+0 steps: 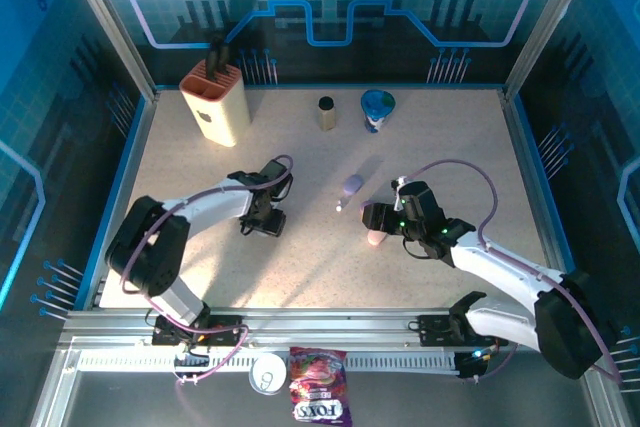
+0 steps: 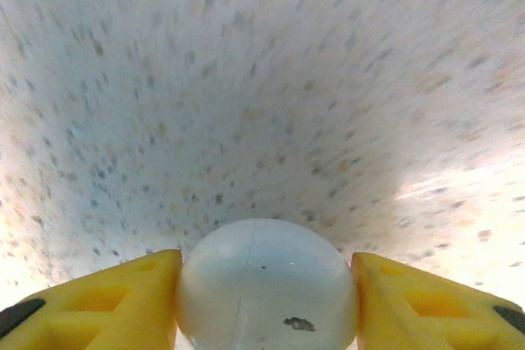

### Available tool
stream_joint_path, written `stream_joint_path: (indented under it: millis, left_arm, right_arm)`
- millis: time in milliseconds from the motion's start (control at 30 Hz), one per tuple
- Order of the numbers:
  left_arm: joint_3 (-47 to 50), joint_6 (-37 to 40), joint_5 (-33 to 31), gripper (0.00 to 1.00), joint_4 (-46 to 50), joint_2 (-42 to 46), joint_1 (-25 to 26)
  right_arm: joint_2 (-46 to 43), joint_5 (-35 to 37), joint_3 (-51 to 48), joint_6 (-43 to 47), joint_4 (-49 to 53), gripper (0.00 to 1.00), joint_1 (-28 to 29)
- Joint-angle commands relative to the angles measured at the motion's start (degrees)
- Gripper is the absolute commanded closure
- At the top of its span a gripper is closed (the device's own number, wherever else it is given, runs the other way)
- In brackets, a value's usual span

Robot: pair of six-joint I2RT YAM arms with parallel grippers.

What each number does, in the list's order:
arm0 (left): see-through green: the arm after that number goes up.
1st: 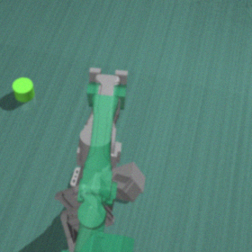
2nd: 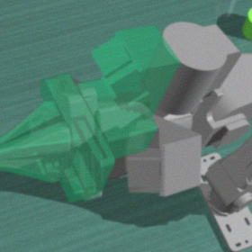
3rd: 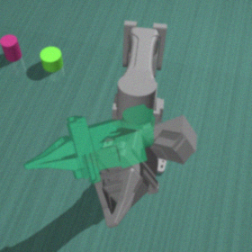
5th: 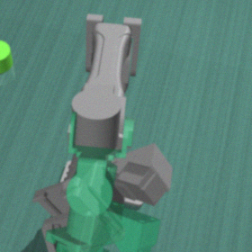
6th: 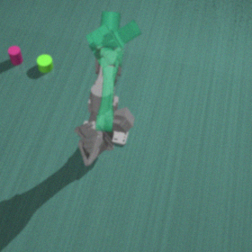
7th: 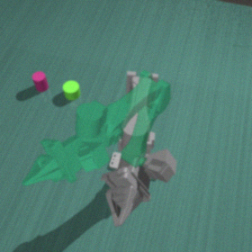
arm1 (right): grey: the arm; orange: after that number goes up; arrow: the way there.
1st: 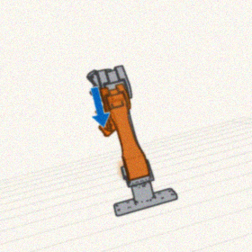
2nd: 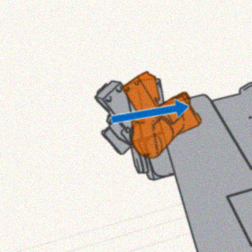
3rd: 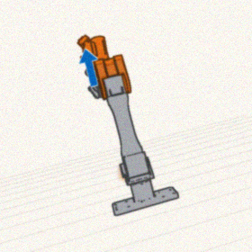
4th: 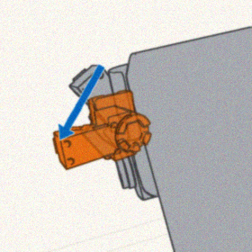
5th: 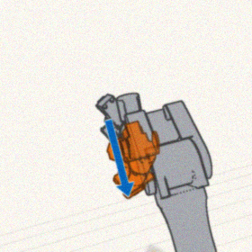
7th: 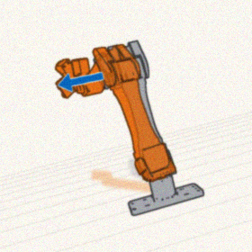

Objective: Insert the wireless bluetooth earbuds into the charging case

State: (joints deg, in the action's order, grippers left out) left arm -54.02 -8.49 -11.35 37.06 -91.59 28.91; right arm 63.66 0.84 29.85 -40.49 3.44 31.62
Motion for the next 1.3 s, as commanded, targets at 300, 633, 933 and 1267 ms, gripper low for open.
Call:
stream_joint_path:
  millis: [300, 633, 933, 1267]
  left_arm:
    - [10.5, 23.6, 18.1, 0.5, -37.1, 14.9, 6.2]
    - [19.2, 35.8, 29.5, 0.5, -60.2, 16.5, 7.9]
    - [19.2, 41.0, 29.7, 0.51, -62.0, 15.5, 10.5]
    - [19.1, 42.5, 28.5, 0.5, -59.6, 15.9, 11.4]
  right_arm:
    - [-3.7, -14.5, 6.5, 0.4, 1.9, 0.34, -1.8]
    - [-0.1, -20.9, 12.9, -2.0, 7.4, 0.37, -1.5]
    - [6.2, -24.2, 16.9, -2.5, 6.2, 0.39, 1.1]
    - [9.9, -24.4, 19.7, -1.2, 6.7, 0.42, 2.6]
